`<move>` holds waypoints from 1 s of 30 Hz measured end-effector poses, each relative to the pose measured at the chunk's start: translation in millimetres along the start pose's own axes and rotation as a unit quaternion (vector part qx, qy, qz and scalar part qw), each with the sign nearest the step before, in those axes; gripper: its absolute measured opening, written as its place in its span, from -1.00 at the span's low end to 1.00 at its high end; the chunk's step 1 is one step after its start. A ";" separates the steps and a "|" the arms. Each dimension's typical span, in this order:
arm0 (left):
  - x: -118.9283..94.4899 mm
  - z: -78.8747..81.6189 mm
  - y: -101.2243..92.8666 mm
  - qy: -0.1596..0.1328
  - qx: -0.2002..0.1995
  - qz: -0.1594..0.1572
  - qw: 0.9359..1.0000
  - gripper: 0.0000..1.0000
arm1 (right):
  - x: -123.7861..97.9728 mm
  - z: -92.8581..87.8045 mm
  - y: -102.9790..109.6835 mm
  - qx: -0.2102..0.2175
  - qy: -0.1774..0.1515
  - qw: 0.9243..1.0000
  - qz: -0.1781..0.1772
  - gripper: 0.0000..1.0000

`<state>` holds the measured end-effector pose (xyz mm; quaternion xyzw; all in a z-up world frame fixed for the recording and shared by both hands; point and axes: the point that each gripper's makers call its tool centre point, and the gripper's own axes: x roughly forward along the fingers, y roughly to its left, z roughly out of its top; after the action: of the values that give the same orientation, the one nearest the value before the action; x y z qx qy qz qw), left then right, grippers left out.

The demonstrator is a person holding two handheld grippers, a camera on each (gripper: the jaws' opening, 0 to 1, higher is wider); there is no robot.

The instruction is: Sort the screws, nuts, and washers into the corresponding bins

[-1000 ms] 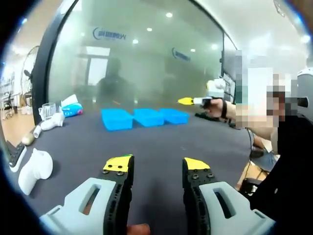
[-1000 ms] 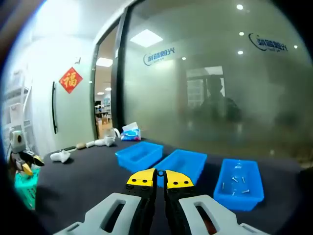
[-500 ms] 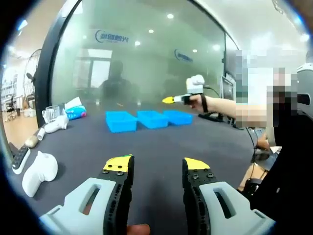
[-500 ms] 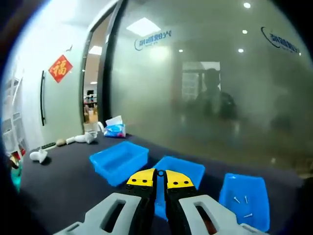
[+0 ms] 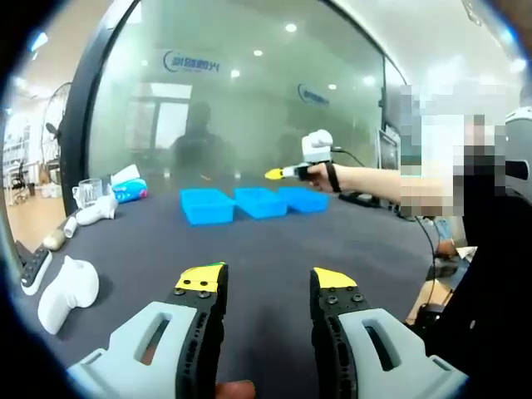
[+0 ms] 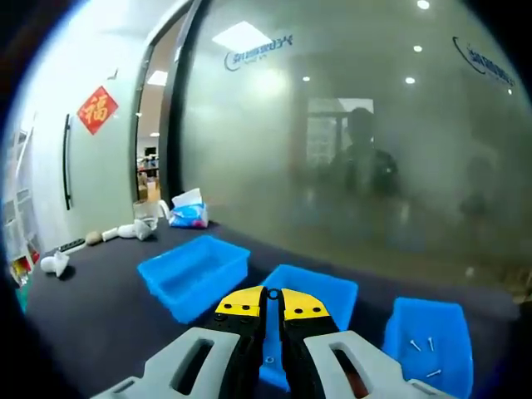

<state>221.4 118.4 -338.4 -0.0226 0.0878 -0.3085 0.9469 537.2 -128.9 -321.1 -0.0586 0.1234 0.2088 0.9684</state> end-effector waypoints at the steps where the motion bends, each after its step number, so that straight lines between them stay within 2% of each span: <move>1: -0.1 0.1 0.2 0.000 0.000 0.000 1.000 -0.23 | 0.0 -0.2 -0.2 -0.001 0.000 1.000 0.000 -0.93; 6: -0.6 0.3 1.4 0.000 0.002 0.004 1.000 -0.23 | -0.2 1.1 -3.0 -0.009 -0.001 1.000 -0.005 -0.90; 10: -1.1 0.9 1.6 -0.001 0.004 0.004 1.000 -0.22 | -2.0 0.0 -2.7 -0.019 -0.003 1.000 -0.004 -0.67; 18: -0.7 2.1 -1.6 0.001 0.008 0.001 1.000 -0.20 | -13.3 -10.4 -4.1 -0.017 0.001 1.000 0.001 -0.54; 25: 1.1 7.0 -5.4 -0.002 0.012 -0.002 1.000 -0.20 | -41.3 -19.2 -4.0 -0.012 -0.005 1.000 0.008 -0.48; 30: 3.4 8.3 -8.0 -0.002 0.012 -0.004 1.000 -0.20 | -81.4 -28.7 4.0 -0.016 -0.017 0.999 0.024 -0.41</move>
<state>220.9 109.9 -330.0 -0.0122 0.0818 -0.3136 0.9459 457.6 -161.7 -327.6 -0.0675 0.1054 0.2353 0.9638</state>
